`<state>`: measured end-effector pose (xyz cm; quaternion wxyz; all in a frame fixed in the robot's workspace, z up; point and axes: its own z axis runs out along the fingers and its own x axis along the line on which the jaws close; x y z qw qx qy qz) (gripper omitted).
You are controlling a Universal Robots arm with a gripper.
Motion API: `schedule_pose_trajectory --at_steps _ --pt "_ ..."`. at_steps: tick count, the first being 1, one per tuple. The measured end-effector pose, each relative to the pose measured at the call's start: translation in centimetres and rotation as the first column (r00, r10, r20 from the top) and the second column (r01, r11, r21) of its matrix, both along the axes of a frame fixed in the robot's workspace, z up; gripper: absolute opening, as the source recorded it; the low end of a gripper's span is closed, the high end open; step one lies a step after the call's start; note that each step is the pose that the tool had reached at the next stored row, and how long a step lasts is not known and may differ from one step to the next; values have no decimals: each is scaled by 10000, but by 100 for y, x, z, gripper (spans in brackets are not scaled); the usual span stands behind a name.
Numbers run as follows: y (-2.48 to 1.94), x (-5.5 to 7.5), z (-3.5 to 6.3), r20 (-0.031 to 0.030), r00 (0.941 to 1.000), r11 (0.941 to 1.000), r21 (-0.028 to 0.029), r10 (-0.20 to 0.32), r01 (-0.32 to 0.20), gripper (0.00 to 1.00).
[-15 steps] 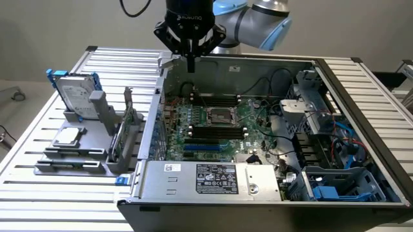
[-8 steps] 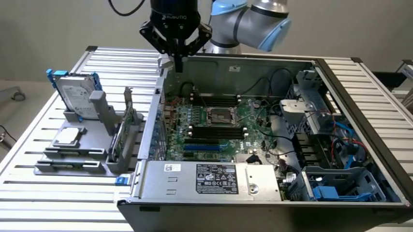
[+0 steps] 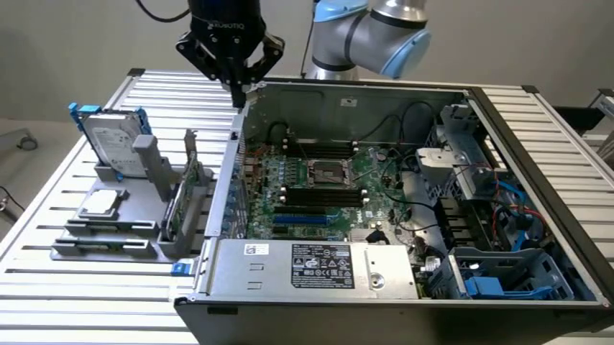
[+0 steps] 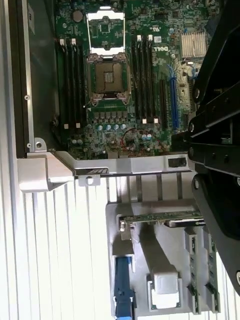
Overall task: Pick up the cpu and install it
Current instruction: 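Reach for the cpu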
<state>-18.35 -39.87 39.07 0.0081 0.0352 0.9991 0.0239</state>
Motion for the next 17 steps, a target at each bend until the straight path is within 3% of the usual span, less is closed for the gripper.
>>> schedule_pose_trajectory --at_steps 9,17 --pt "11 -413 -43 -36 10000 10000 -10 -1 1 11" --pt "28 -775 -89 -81 10000 10000 -67 0 0 11"
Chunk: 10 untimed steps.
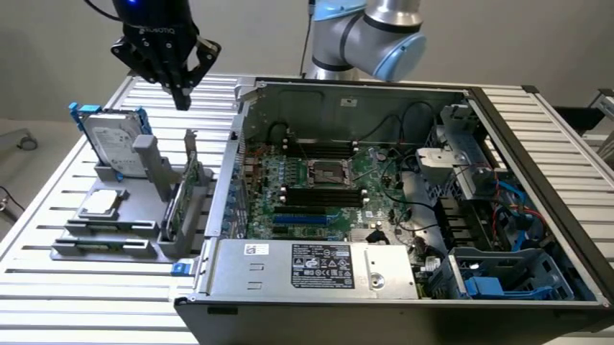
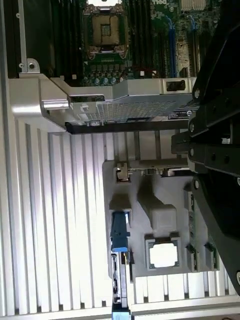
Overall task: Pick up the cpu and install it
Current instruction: 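Reach for the cpu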
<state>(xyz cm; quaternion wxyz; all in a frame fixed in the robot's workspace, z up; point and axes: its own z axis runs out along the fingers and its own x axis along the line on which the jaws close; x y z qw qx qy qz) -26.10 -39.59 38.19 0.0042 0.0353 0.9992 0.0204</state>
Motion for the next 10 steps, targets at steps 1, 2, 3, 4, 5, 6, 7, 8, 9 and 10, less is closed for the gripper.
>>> schedule_pose_trajectory --at_steps 1,2,3,4,5,6,7,8,9,10 --pt "3 -45 -5 -7 10000 10000 -9 -1 1 11" --pt "5 -91 -11 -13 10000 10000 -18 0 0 11" --pt "7 -136 -16 -21 10000 10000 -27 0 0 11" --pt "9 -181 -21 -27 10000 10000 -37 0 0 11" --pt "11 -226 -26 -34 10000 10000 -47 0 0 11" --pt "14 -274 -31 -42 10000 10000 -57 -1 1 11" --pt "16 -319 -36 -48 10000 10000 -67 0 0 11" --pt "18 -364 -41 -57 10000 10000 -78 0 -1 11" --pt "20 -410 -46 -63 10000 10000 -88 0 0 11" --pt "22 -454 -51 -70 10000 10000 -98 -1 0 11"
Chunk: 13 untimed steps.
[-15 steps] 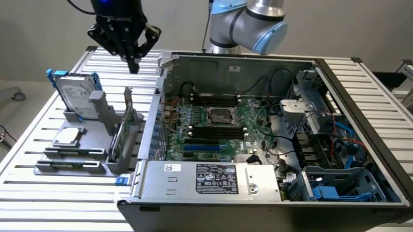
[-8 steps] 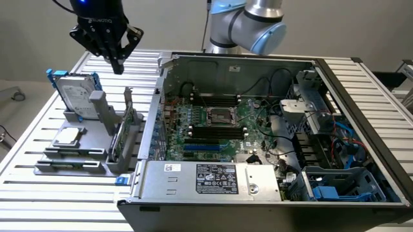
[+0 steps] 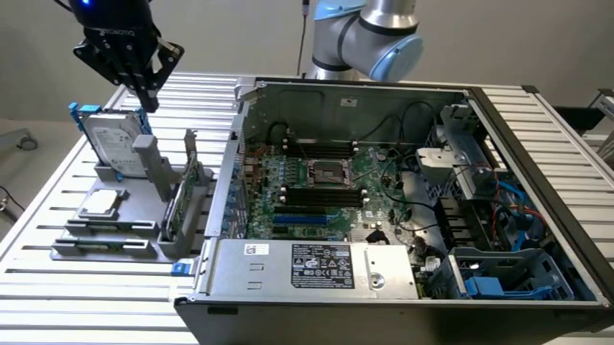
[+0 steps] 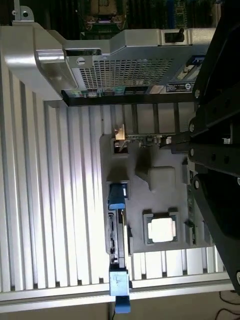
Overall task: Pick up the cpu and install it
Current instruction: 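Reach for the cpu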
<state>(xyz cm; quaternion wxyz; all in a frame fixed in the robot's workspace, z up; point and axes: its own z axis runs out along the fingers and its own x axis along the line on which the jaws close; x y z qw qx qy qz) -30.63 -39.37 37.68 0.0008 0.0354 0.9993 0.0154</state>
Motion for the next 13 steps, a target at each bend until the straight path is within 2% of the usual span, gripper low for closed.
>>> schedule_pose_trajectory --at_steps 13 --pt "25 -593 -63 -97 10000 9999 -143 0 -1 11"
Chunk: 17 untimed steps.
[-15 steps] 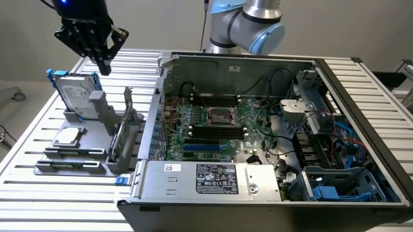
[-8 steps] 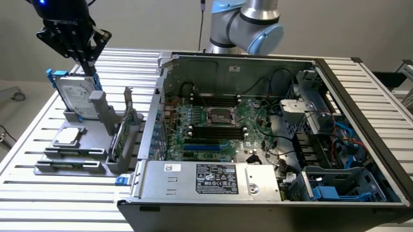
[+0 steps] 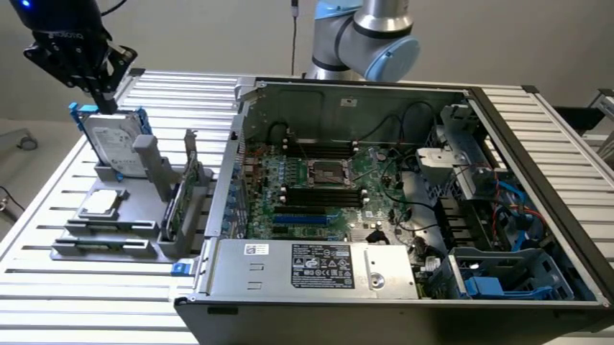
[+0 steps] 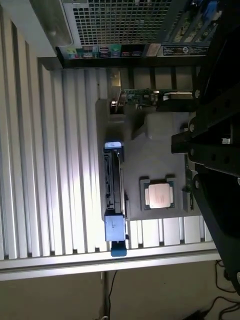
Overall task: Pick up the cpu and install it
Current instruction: 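Reach for the cpu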
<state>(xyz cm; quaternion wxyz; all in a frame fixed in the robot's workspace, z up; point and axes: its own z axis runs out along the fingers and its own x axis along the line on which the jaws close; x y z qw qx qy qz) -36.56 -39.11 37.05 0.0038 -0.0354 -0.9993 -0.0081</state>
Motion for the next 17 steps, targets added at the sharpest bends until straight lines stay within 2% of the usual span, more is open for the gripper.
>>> schedule_pose_trajectory --at_steps 14,17 --pt "27 -638 -67 -100 10000 9999 -162 0 -2 11" --pt "28 -669 -68 -130 9999 9998 -180 7 -9 11"
